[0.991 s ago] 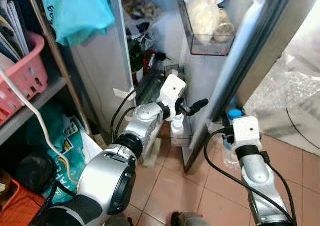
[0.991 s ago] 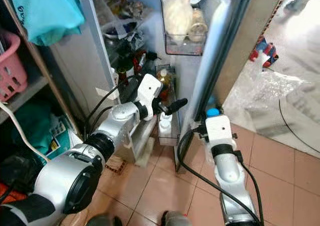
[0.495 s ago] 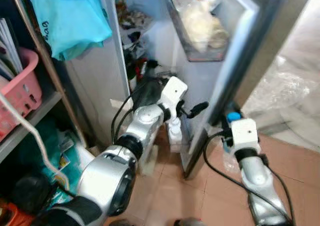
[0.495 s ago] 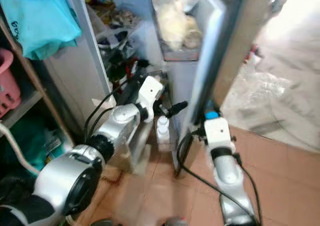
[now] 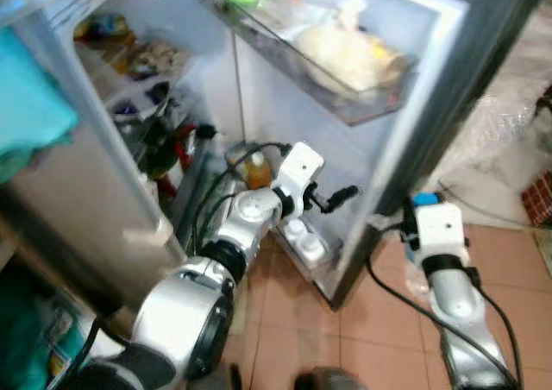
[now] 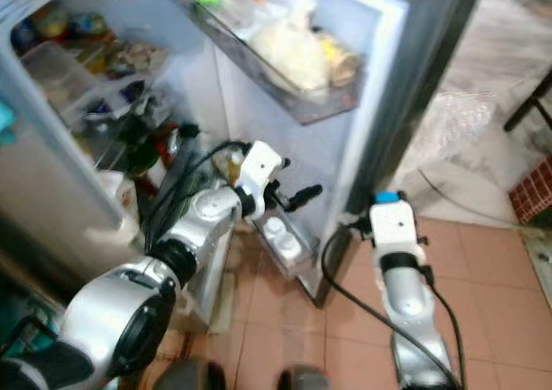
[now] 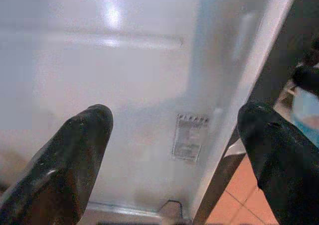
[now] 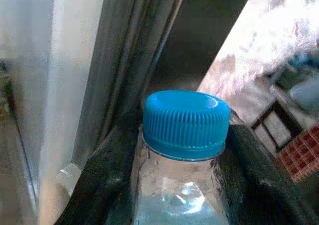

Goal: Restocking fridge

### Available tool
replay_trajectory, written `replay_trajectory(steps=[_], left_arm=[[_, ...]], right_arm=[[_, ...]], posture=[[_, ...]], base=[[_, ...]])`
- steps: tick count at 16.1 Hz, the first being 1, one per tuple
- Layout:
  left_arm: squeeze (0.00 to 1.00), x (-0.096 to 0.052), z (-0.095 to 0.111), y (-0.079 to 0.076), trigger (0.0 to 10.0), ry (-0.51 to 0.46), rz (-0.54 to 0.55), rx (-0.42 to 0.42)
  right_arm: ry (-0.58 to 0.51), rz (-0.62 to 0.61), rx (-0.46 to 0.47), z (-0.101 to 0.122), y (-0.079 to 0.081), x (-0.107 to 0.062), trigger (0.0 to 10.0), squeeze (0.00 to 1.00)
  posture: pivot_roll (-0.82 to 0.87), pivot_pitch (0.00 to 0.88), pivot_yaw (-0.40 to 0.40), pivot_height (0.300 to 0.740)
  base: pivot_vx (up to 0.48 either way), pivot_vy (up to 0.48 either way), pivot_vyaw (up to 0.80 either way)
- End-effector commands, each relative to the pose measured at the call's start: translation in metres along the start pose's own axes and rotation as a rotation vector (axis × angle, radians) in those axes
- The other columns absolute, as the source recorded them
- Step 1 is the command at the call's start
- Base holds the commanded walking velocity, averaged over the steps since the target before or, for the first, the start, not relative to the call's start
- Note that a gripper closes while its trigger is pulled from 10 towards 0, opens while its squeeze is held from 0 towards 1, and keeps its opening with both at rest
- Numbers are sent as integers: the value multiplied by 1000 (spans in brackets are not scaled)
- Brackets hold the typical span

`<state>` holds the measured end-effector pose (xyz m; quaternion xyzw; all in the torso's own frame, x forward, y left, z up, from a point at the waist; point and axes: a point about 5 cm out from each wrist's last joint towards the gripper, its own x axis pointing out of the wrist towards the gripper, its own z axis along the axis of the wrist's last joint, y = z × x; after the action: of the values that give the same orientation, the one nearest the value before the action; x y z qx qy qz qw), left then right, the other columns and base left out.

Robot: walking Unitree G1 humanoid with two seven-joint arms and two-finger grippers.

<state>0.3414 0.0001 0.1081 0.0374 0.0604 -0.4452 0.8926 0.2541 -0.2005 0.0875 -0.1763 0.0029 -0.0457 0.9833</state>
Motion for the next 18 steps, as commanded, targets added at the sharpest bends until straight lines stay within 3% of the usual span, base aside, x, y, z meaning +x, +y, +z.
replay_trajectory(steps=[1, 14, 18], left_arm=[[0, 20, 2, -42, 10000, -29, -100, -41], [0, 27, -3, -60, 10000, 20, -73, 66], [0, 21, -14, -51, 10000, 52, 83, 106]], right_arm=[[-41, 68, -1, 9, 12, 2, 10000, 0], [-49, 59, -4, 10, 12, 1, 10000, 0], [-98, 170, -24, 18, 23, -2, 10000, 0]], posture=[[-85, 68, 20, 740], [-95, 70, 32, 740], [-86, 70, 31, 740]], base=[[349, 0, 0], [293, 0, 0], [0, 0, 0]])
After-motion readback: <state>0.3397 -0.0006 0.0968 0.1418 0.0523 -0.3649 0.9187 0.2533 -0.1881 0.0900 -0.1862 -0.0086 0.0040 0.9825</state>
